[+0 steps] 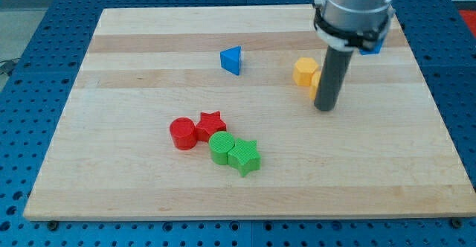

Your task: Place the blue triangle to the top of the yellow hexagon

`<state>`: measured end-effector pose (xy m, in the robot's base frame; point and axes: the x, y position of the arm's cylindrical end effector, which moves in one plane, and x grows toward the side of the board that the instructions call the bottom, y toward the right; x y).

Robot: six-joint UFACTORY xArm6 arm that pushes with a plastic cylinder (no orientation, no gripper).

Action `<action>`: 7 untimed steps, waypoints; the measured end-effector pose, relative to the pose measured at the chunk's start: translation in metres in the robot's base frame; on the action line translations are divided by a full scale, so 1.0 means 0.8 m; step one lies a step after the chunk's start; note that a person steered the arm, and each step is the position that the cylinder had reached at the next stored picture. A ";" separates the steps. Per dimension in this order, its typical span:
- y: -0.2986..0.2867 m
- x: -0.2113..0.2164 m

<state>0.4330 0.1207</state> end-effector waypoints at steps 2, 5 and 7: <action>-0.007 -0.036; -0.187 0.040; -0.304 -0.027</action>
<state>0.4115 -0.1222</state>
